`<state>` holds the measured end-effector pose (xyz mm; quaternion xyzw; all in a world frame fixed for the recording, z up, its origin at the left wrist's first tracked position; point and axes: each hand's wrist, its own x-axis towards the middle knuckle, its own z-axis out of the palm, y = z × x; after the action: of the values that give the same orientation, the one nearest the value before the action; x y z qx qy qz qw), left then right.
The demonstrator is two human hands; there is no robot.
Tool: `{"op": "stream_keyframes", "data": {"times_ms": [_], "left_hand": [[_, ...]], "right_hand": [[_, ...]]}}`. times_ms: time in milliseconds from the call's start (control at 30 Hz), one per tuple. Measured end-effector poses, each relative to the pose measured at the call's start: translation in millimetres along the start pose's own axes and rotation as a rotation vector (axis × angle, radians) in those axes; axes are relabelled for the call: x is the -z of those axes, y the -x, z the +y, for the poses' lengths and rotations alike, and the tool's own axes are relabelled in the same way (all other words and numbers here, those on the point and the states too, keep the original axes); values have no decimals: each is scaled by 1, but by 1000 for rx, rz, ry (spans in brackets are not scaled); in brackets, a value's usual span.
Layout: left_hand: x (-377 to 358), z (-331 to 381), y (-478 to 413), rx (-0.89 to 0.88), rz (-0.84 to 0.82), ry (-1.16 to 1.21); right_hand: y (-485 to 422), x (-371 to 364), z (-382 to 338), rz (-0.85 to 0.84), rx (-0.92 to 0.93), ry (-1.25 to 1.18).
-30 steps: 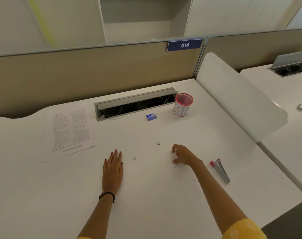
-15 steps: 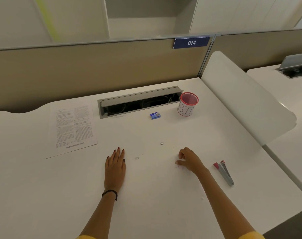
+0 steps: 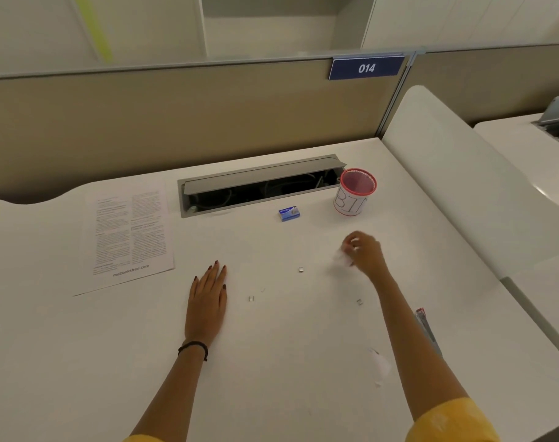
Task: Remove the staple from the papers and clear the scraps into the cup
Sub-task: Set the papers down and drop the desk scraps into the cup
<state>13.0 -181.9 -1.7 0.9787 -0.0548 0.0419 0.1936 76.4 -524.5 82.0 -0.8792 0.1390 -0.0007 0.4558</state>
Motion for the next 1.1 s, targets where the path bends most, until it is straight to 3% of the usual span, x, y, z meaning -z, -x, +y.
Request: {"op": "stream_keyframes", "data": {"times_ms": [200,367,567,767,867,967,1100], "left_hand": [[-3,-4,-10,-15,1,-4],[-4,-2,-11,-11,7,4],[-3,-4,-11,-1,13,2],[-2,-5,-13,-3,12,1],[-2,-6,-11,2,7,8],[-2,-6,-10,-9,-1,3],[1,-4,-7,-11,-13,2]], "right_hand": [[-54,33,-45,531,243,-68],[-96,32,-51,614,299,-41],[-118,12,-38,488,225,167],[-71,3,-39,475,330,160],[-32,1,-21,247,375,140],[15,4,9,20,286,185],[81,4,41,-43,147,311]]}}
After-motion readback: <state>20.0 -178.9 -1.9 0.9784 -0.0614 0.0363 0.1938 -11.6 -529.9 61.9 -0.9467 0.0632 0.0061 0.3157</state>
